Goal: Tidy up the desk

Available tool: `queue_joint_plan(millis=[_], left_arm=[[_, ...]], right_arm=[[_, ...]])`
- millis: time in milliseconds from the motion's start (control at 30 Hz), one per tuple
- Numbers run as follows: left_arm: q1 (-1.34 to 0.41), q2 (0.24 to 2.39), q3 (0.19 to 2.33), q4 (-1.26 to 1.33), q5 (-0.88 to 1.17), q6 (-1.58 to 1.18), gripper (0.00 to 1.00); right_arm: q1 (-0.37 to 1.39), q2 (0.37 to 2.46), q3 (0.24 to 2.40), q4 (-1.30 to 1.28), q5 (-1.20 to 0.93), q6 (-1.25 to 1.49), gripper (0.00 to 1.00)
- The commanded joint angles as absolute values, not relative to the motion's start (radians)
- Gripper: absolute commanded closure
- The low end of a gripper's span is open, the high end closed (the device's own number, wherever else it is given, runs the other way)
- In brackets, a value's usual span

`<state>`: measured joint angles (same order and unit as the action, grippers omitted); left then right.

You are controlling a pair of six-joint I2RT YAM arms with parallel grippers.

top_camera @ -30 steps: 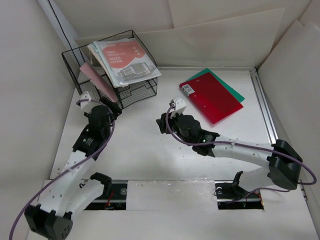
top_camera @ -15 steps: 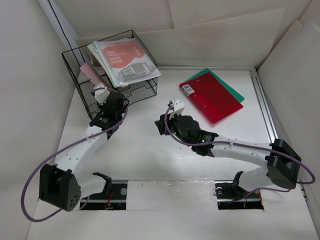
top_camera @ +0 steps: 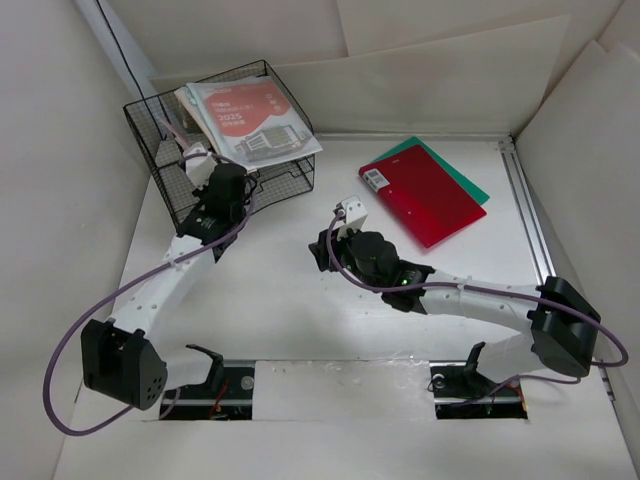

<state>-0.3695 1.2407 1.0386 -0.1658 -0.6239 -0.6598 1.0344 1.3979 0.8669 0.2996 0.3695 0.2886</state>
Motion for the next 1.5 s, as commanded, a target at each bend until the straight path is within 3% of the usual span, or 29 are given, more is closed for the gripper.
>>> queue_joint_plan(millis=[0,300,633,867,1067,1133,1267,1367,1467], left_arm=[[-0.328,1.193,1.11,-0.207,-0.609,-0.617,1.0],[-0.146,1.268,1.337,-0.33,-0.35,-0.499,1.0],[-0.086,1.483,1.637,-0.466,-0.278,-0.426,1.0],[-0.005,1.552,1.692,-0.457,-0.196,-0.448,1.0],[-0.005,1.289,1.435,-0.29,-0.218,-0.512,1.0],[-0.005,1.261,1.434,-0.29,-0.227,-0.512,0.92],[-0.005,1.22,1.419,-0.275,-0.181,-0.522,0.63],[-0.08,1.163,1.359,-0.223,-0.138,-0.512,0.55],[-0.123,1.083,1.238,-0.135,-0.072,-0.538,0.55]], right_arm=[[1.04,1.384,0.884,0.341,0.37,0.299,0.46],[1.049,1.384,0.884,0.341,0.36,0.299,0.46],[1.049,1.384,0.884,0.341,0.36,0.299,0.46],[1.058,1.384,0.884,0.341,0.379,0.299,0.46],[1.068,1.393,0.884,0.341,0.379,0.299,0.46],[1.077,1.402,0.884,0.341,0.379,0.299,0.46],[1.077,1.402,0.893,0.341,0.4,0.288,0.46],[1.086,1.391,0.893,0.341,0.446,0.279,0.46],[1.086,1.382,0.884,0.341,0.517,0.288,0.49]])
